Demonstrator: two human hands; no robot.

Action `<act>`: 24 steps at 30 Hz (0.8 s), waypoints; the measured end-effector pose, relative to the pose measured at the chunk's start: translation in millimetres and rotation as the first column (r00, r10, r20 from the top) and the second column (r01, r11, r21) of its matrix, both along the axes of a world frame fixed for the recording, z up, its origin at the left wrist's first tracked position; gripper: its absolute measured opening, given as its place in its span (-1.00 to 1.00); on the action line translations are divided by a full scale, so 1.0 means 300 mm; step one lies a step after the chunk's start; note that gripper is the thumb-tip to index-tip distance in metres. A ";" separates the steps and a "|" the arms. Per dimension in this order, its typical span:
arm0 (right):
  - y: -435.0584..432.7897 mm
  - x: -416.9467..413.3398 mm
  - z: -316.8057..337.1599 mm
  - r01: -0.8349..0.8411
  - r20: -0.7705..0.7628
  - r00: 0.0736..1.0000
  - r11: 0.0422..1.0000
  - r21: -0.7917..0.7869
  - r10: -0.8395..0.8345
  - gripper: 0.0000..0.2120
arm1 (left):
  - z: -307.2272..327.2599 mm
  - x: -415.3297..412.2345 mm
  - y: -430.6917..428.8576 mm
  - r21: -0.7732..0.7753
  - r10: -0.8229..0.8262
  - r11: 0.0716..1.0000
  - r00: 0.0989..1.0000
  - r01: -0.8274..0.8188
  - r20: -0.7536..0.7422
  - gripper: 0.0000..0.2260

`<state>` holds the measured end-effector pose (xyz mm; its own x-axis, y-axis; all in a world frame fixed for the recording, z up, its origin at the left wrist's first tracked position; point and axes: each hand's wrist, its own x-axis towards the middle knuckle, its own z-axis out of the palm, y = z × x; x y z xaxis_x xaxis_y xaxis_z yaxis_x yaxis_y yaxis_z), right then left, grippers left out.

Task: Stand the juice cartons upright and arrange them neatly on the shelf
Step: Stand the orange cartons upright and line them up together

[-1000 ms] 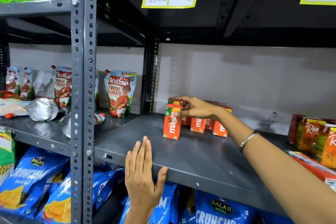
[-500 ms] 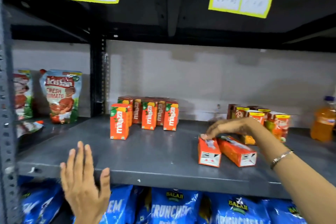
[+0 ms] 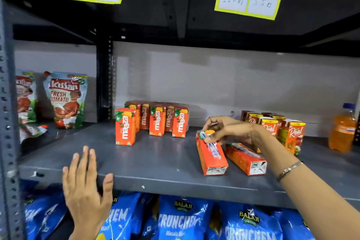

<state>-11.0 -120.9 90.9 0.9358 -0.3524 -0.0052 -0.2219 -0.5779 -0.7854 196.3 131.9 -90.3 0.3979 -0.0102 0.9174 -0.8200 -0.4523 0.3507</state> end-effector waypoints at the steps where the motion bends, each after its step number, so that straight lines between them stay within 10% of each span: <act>1: 0.008 0.007 0.009 -0.001 0.039 0.999 1.000 -0.025 0.002 -0.76 | 0.000 0.000 0.000 0.001 -0.005 1.000 1.000 0.005 0.003 -0.40; 14: 0.148 0.314 0.034 0.133 0.462 0.887 0.962 -0.239 -0.008 -0.64 | 0.008 -0.014 0.016 0.026 -0.024 0.999 1.000 0.024 -0.014 -0.45; 24: 0.186 0.456 0.013 0.153 0.368 0.930 0.898 -0.412 0.011 -0.63 | -0.003 0.000 0.021 0.048 -0.050 0.998 0.999 0.051 -0.022 -0.47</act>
